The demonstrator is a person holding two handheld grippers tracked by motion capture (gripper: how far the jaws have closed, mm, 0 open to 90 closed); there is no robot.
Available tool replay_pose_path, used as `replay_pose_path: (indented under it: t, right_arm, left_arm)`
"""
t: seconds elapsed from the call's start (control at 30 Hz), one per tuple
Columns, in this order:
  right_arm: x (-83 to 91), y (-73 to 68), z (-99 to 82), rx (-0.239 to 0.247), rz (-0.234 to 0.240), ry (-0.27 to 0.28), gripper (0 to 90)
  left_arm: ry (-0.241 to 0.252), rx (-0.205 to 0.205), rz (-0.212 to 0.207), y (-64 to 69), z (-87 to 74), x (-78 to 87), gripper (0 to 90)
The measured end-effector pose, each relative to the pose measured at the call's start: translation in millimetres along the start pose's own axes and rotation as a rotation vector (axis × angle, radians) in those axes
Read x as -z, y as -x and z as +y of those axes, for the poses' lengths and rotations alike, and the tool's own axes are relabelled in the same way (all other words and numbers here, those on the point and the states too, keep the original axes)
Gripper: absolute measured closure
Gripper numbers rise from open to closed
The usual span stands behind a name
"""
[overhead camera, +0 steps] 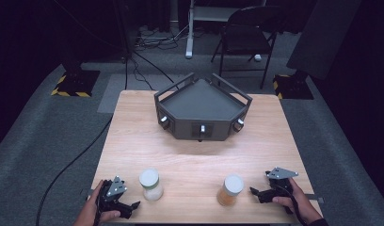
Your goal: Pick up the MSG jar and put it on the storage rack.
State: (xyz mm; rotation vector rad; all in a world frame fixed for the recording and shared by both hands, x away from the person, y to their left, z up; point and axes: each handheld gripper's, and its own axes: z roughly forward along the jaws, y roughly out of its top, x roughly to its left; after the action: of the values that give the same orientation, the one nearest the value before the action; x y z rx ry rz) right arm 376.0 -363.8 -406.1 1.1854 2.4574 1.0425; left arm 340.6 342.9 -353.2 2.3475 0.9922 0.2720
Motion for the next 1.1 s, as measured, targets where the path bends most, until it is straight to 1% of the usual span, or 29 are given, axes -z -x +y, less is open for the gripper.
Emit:
replay_pose_path:
  t: [0.17,0.63,0.93,0.97,1.03,1.1]
  right_arm:
    - [0.0,-0.1,0.0,0.000,0.000,0.000,0.0]
    - [0.2,0.2,-0.3,0.001,0.001,0.000,0.0]
    - [0.9,1.2,-0.9,0.005,0.005,0.000,0.0]
    - [0.9,1.1,-0.9,0.005,0.005,0.000,0.0]
    - [0.9,1.1,-0.9,0.005,0.005,0.000,0.0]
    - [0.9,1.1,-0.9,0.005,0.005,0.000,0.0]
  left_arm:
    - [0.014,0.002,0.003,0.7,-3.6,0.1,0.3]
    - [0.011,0.007,0.007,1.8,-3.3,0.5,0.3]
    - [0.002,0.018,0.010,2.2,-2.0,1.6,0.6]
    - [0.006,0.021,0.000,0.9,-2.3,2.3,0.9]
    - [0.014,0.022,0.007,2.0,-3.0,2.9,1.7]
    - [0.021,0.027,0.007,2.1,-3.8,3.7,1.8]
